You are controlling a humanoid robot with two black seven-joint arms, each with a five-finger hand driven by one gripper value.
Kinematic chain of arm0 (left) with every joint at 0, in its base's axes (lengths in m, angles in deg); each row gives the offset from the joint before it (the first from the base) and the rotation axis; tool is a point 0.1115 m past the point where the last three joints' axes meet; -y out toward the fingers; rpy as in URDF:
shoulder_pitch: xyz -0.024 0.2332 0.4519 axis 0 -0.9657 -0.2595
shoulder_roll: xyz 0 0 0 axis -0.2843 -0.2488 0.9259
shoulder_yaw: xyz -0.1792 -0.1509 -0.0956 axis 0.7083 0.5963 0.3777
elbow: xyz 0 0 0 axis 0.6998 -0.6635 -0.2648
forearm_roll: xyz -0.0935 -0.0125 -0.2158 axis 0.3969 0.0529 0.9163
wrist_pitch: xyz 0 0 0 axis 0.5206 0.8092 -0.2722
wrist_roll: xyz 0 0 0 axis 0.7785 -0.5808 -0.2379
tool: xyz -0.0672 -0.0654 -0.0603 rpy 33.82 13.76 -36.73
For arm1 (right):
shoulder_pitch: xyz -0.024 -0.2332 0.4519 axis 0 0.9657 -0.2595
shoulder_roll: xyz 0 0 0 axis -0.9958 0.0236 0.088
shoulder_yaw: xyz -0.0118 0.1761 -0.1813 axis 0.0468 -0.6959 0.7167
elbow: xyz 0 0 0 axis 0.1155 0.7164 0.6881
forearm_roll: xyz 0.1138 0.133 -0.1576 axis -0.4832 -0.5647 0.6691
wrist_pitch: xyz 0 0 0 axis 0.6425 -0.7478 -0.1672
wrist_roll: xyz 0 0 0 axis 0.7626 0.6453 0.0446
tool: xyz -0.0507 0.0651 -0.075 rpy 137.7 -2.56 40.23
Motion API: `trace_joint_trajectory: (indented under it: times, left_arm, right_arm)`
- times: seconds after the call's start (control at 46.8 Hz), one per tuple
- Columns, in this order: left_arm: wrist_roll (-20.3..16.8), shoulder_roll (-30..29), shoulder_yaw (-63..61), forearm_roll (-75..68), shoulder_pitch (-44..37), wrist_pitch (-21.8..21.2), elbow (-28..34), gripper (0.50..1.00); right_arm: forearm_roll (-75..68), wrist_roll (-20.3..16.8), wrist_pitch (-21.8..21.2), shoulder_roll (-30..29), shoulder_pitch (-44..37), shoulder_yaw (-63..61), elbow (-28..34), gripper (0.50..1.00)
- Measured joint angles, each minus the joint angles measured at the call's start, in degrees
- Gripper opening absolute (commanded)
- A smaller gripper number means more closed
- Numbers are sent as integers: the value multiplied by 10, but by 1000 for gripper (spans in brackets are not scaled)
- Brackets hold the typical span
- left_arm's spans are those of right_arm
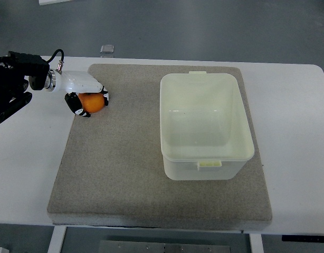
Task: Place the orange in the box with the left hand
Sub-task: 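Close the left hand's fingers around the orange, then lift the orange up with the left hand, away from the mat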
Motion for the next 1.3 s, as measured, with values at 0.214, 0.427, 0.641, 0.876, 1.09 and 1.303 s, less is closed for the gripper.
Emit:
trace_joint_trajectory:
  times: [0.214, 0.427, 0.641, 0.876, 1.09, 1.303]
  left_arm:
    - [0, 4, -1, 5, -1, -24, 9, 500]
    - [1, 8, 7, 11, 0, -38, 15, 500]
    - [0, 8, 7, 26, 4, -43, 17, 500]
    - [0, 20, 11, 91, 6, -44, 17, 500]
    - [0, 30, 11, 189, 7, -44, 17, 500]
    - [0, 33, 36, 329, 10, -52, 13, 500]
  right_arm:
    - [0, 0, 0, 0, 0, 0, 0, 932]
    - [0, 0, 0, 0, 0, 0, 0, 932]
    - [0, 0, 0, 0, 0, 0, 0, 932]
    - [0, 0, 0, 0, 0, 0, 0, 932]
    - [0, 0, 0, 0, 0, 0, 0, 930]
    - [0, 0, 0, 0, 0, 0, 0, 932]
